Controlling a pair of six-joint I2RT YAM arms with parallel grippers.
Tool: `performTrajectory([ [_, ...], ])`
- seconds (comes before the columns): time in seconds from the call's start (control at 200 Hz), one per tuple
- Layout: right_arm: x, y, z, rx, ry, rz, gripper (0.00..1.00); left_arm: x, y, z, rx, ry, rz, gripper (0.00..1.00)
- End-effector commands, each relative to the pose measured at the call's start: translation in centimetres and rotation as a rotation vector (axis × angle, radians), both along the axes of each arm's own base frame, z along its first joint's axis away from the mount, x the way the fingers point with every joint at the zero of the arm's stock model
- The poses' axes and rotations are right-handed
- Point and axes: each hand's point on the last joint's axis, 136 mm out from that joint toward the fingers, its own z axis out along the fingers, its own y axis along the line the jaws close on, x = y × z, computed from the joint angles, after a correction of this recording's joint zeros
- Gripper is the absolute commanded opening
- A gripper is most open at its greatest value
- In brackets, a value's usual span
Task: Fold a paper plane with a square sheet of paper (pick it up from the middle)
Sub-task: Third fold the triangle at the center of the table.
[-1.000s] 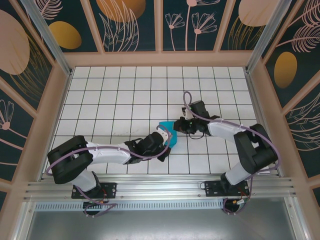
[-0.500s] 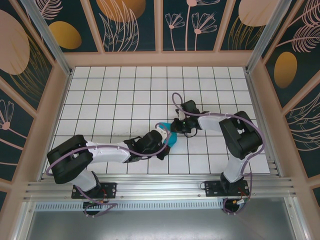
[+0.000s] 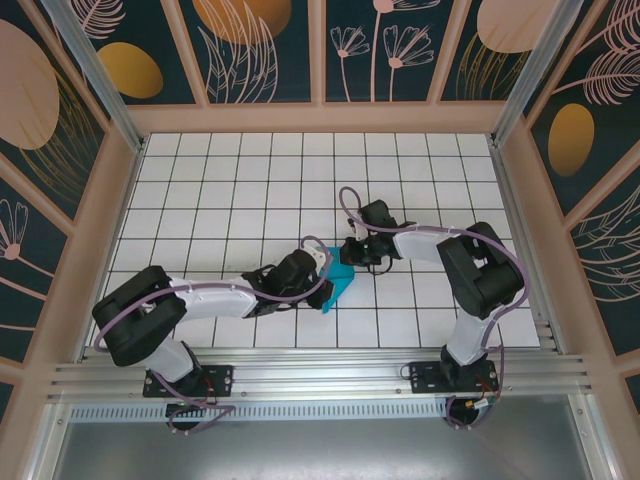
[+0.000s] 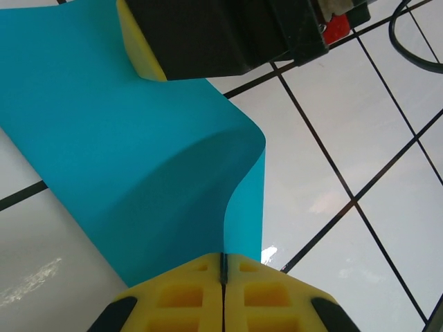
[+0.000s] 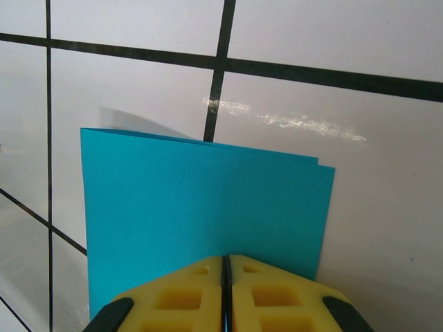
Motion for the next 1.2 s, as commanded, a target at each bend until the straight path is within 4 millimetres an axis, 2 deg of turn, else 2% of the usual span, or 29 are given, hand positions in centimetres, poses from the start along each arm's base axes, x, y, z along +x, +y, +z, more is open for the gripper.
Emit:
performTrajectory([
  [0.0, -0.9, -1.5, -2.3, -0.103, 0.044, -0.009, 0.11, 0.1, 0.6, -1.3, 0.031, 0.024, 0.017, 0.09],
  [0.1, -1.4, -0.9, -2.3, -0.104, 0.043, 0.009, 0.11, 0.2, 0.7, -1.6, 0.041, 0.022, 0.027, 0.1],
  [0.335, -1.7, -1.0, -2.5, -0.114, 0.051, 0.007, 0.11, 0.7, 1.6, -2.5, 0.103, 0.01, 0.052, 0.1],
  [0.555, -1.7, -1.1, -2.6, -0.12, 0.052, 0.0, 0.11, 1.3, 2.0, -2.5, 0.124, 0.002, 0.068, 0.11],
  [0.676, -1.8, -1.0, -2.6, -0.118, 0.052, 0.0, 0.11, 1.5, 1.6, -2.2, 0.122, 0.0, 0.057, 0.11],
  [1.196, -2.0, -1.1, -2.8, -0.127, 0.057, -0.002, 0.11, 2.0, 1.9, -3.5, 0.181, -0.001, 0.063, 0.12],
])
